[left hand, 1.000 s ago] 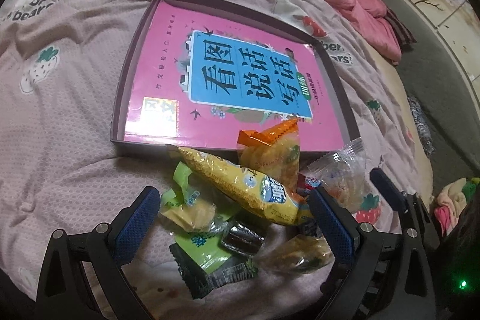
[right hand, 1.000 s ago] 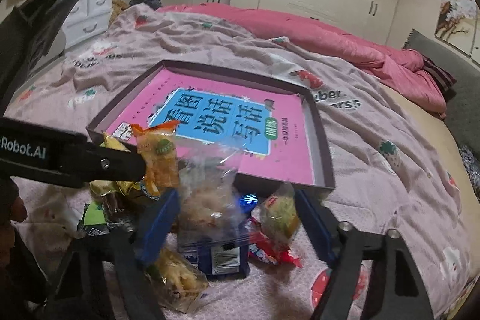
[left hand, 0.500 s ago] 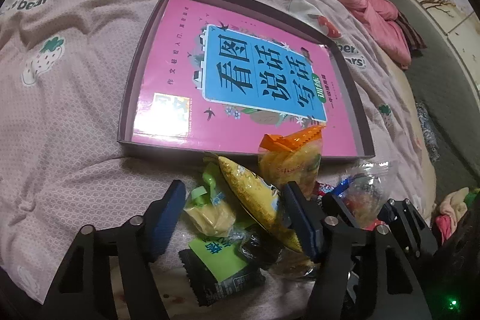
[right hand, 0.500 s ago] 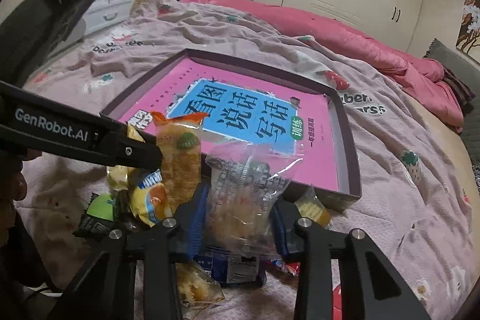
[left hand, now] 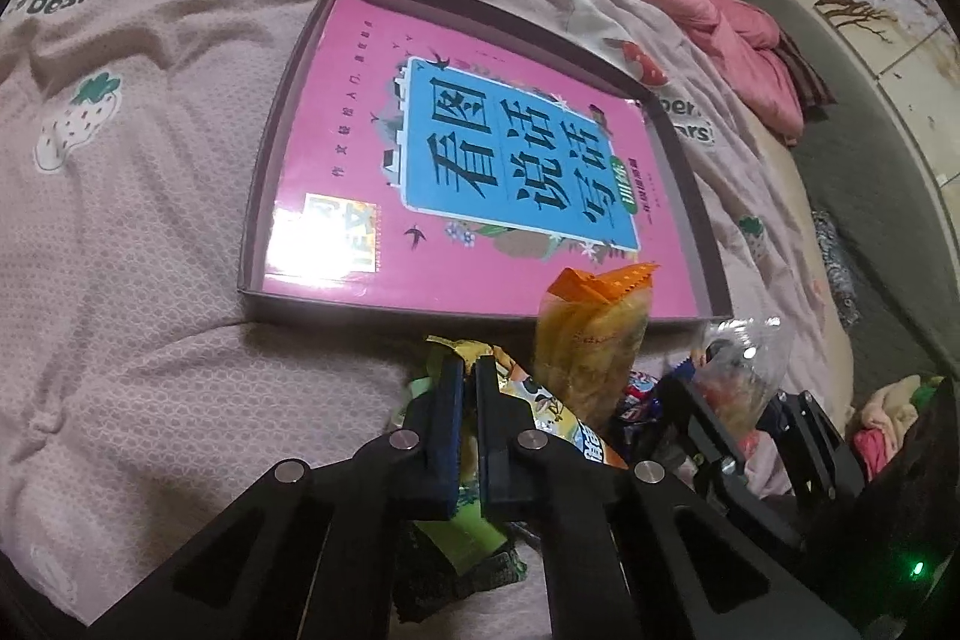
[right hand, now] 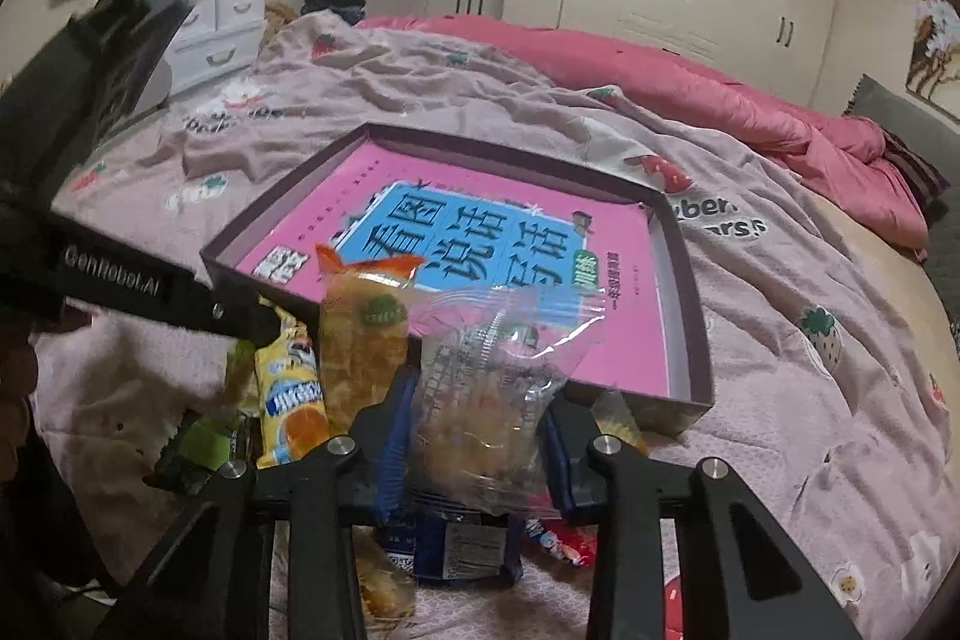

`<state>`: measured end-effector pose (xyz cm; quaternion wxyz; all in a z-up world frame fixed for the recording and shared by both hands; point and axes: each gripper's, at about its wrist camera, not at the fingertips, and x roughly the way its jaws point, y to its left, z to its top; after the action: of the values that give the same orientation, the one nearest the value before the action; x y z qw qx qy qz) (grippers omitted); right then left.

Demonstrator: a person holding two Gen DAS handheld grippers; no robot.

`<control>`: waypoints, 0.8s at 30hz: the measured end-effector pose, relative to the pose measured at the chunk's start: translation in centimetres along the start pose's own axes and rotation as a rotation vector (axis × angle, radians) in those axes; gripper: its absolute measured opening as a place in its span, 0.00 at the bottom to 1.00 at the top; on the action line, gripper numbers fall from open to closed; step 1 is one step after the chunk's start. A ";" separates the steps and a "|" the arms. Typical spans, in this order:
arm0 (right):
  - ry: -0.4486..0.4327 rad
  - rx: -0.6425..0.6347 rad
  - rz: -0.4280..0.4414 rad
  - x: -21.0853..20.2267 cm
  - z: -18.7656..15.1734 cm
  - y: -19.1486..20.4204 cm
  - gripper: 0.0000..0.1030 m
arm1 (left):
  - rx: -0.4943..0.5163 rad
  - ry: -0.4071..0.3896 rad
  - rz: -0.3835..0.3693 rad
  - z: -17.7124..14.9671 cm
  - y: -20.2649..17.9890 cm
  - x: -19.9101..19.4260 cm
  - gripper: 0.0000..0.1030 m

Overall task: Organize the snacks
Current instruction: 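Grasp the yellow snack stick with the left gripper while the right grasps the clear cookie bag, then release the yellow stick from the left gripper onto the book while the right releases the cookie bag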

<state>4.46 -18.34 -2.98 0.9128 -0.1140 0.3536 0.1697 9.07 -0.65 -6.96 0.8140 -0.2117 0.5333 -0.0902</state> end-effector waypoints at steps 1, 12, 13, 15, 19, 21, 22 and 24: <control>0.000 0.010 -0.001 -0.1 0.1 -0.2 0.36 | -0.001 -0.003 -0.006 0.0 0.0 -0.1 0.03; -0.050 0.033 -0.024 -1.2 0.5 -0.9 0.36 | 0.033 -0.067 -0.059 0.1 -0.7 -2.3 0.02; -0.051 0.031 -0.025 -1.2 0.5 -0.9 0.36 | 0.038 -0.073 -0.057 0.2 -0.8 -2.3 0.01; -0.052 0.028 -0.026 -1.3 0.5 -0.9 0.36 | 0.037 -0.070 -0.055 0.2 -0.7 -2.2 0.01; -0.051 0.029 -0.022 -1.3 0.6 -0.8 0.36 | 0.028 -0.056 -0.044 0.1 -0.4 -1.9 0.01; -0.057 0.031 -0.024 -1.3 0.6 -0.9 0.36 | 0.032 -0.071 -0.046 0.2 -0.4 -2.3 0.01; -0.060 0.032 -0.025 -1.4 0.6 -0.9 0.36 | 0.032 -0.083 -0.052 0.3 -0.4 -2.6 0.01; -0.073 0.037 -0.026 -1.6 0.7 -1.0 0.36 | 0.036 -0.099 -0.057 0.4 -0.4 -3.2 0.01</control>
<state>4.17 -19.37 -1.30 0.9291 -0.0953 0.3219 0.1553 8.15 0.27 -3.96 0.8402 -0.2164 0.4843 -0.1123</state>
